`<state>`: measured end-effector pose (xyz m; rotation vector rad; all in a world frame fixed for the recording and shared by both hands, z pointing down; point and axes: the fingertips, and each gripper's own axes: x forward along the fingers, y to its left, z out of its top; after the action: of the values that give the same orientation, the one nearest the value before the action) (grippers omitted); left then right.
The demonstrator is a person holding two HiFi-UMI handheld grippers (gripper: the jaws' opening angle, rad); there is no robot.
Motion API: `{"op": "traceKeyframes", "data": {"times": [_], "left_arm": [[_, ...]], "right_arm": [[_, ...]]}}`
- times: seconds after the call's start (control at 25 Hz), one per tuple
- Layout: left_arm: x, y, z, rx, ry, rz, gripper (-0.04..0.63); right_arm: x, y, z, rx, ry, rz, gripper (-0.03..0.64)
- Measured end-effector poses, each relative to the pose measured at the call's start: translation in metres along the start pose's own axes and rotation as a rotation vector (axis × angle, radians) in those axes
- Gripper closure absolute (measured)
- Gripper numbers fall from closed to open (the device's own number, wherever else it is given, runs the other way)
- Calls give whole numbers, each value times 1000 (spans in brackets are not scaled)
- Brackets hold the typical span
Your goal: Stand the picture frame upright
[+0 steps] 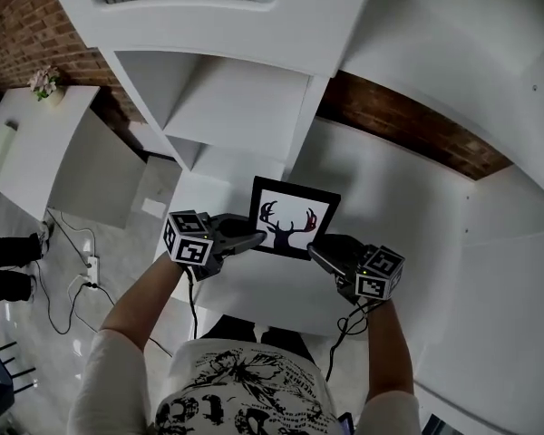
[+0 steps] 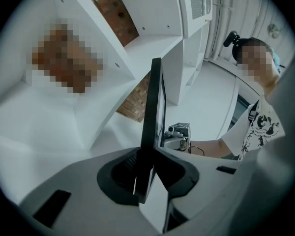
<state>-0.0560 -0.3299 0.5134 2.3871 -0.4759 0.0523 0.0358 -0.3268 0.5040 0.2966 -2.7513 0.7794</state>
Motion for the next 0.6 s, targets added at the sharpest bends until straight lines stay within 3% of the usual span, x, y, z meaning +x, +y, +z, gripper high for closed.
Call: {"op": "traceKeyframes", "data": {"times": [0.16, 0.48, 0.6], "left_arm": [[4, 5, -5, 24, 15, -29, 503], [12, 24, -13, 181, 68, -58, 508], [14, 39, -10, 206, 63, -42, 508]], "right_arm": [[0, -4, -5, -19, 6, -23, 535], [11, -30, -14, -134, 30, -64, 535], [18, -42, -13, -156, 23, -85, 535]]}}
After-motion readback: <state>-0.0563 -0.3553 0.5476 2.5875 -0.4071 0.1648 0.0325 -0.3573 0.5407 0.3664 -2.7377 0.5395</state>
